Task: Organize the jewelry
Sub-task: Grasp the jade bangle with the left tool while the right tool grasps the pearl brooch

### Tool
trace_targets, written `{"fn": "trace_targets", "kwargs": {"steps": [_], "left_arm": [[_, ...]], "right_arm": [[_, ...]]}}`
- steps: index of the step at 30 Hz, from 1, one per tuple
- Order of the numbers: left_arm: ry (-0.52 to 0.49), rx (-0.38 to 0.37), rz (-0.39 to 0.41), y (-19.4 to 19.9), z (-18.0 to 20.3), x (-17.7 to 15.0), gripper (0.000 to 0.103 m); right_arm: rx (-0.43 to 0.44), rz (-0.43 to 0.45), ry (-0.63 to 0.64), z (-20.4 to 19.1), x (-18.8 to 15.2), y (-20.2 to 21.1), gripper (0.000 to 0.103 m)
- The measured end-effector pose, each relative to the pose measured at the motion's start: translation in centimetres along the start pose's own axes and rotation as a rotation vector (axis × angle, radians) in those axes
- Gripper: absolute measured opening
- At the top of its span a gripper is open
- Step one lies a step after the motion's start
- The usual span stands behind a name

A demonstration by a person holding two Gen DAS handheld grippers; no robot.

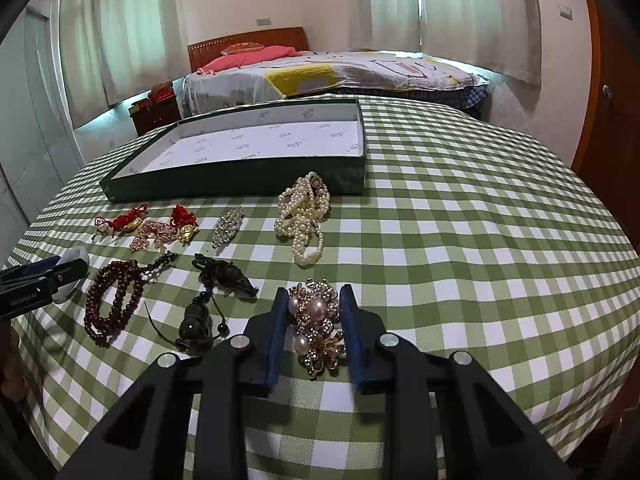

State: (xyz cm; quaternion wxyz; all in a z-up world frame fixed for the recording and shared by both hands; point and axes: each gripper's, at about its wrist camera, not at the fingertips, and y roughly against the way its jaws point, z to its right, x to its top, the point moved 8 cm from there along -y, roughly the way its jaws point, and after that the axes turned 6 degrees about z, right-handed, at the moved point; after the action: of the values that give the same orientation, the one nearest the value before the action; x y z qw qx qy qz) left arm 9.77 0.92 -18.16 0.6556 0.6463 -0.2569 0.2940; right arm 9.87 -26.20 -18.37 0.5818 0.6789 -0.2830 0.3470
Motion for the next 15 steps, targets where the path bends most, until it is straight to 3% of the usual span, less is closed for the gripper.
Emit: {"fn": "trace_targets", "kwargs": {"steps": [15], "left_arm": [[-0.013,-0.004,0.054,1.5,0.5,1.3,0.069]], "right_arm": [[0.003,0.05,0.004,-0.3,1.4,1.1,0.025]]}}
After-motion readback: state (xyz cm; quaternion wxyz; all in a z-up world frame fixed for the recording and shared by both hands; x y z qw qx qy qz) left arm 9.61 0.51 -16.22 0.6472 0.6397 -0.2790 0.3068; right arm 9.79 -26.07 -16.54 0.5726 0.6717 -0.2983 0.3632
